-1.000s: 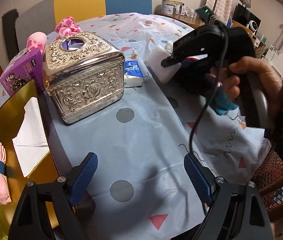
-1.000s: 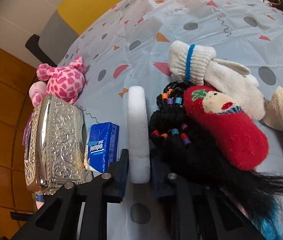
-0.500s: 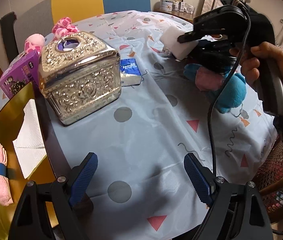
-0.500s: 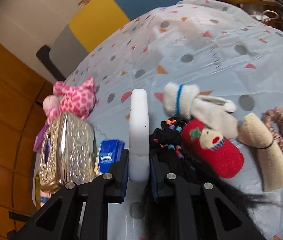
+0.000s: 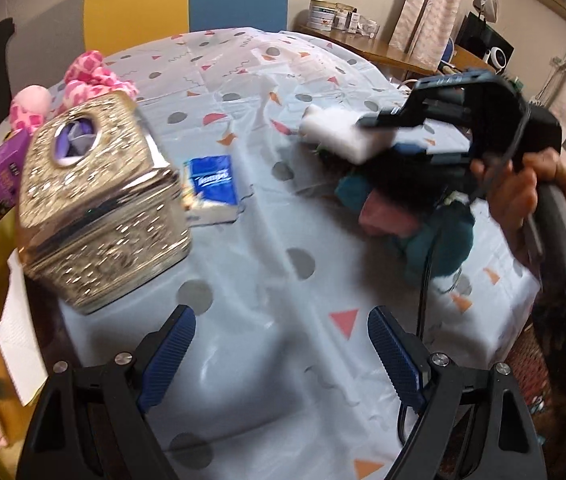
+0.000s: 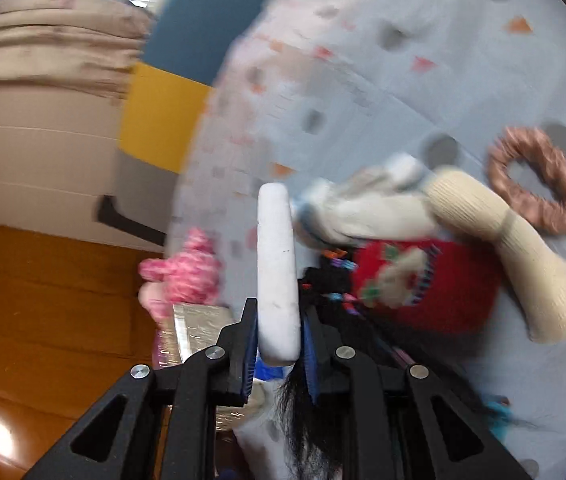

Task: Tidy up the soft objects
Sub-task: 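Close the right tool on the white sponge and lift it, then grasp the black-haired doll by its hair with left tool while right tool lowers the sponge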

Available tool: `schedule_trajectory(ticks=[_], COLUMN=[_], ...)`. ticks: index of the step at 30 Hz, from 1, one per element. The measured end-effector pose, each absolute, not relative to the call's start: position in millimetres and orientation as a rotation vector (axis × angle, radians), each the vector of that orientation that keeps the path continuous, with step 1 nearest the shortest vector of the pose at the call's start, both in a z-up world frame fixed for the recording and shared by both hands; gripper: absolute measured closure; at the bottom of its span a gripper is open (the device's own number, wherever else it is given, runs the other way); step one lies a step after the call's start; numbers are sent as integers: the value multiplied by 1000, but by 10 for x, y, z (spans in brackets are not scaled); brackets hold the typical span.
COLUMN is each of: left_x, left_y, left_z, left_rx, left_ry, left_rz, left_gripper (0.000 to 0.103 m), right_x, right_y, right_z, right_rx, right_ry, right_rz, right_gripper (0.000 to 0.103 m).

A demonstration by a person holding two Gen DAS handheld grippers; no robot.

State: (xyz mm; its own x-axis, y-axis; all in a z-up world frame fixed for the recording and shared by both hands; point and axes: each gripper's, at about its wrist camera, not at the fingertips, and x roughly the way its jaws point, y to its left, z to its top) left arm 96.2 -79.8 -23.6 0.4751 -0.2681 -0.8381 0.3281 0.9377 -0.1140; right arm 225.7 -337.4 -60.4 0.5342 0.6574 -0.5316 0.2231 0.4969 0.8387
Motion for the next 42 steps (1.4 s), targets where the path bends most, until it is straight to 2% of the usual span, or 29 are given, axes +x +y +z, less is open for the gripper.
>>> schedule_trajectory(ticks=[2,5,7,9,14,20,27,38,40,41,42], left_x=[1024,1081,1112,1134,1172,1298,1672,2335,2470,2535,2572], left_y=[-853,-905,-934,-936,-956,-994,-1223,-1717,-1772,-1787,-1790], left_z=[-224,-219,-234,-240,-280,-257,-236,-409,-490,-541,-577], left_rx=[50,44,46,44,56,23,-142,-291,-290,-291,-297], left_ry=[1017,1013,1011,1016,1024,1033,1097,1169,1185,1197,1207], left_rz=[-375,-385,-387,-389,-387,-396,-477,-437,-410,-394,-390], left_gripper=[14,14,14,14,14,14,28,26,29,40,62], right_x=[2314,2345,2336,2290,2235,2253,2131,2121,2134,2137,2146], right_y=[-3311,-3254,-3268,-3292,-3239,-3159,-3477,-3591,-3571,-3563,-3552], right_z=[-677,-587,-511,-432,-170,-135,-38,-28,-37,-36,-40], right_rx=[1059,984,965,942,827,783,863,905,892,885,879], right_ry=[1077,1077,1052,1011,882,881,773,754,762,765,770], right_rz=[343,332,327,317,298,328,234,217,212,212,210], right_gripper=[80,74,66,61,60,60,60,59,59,59,59])
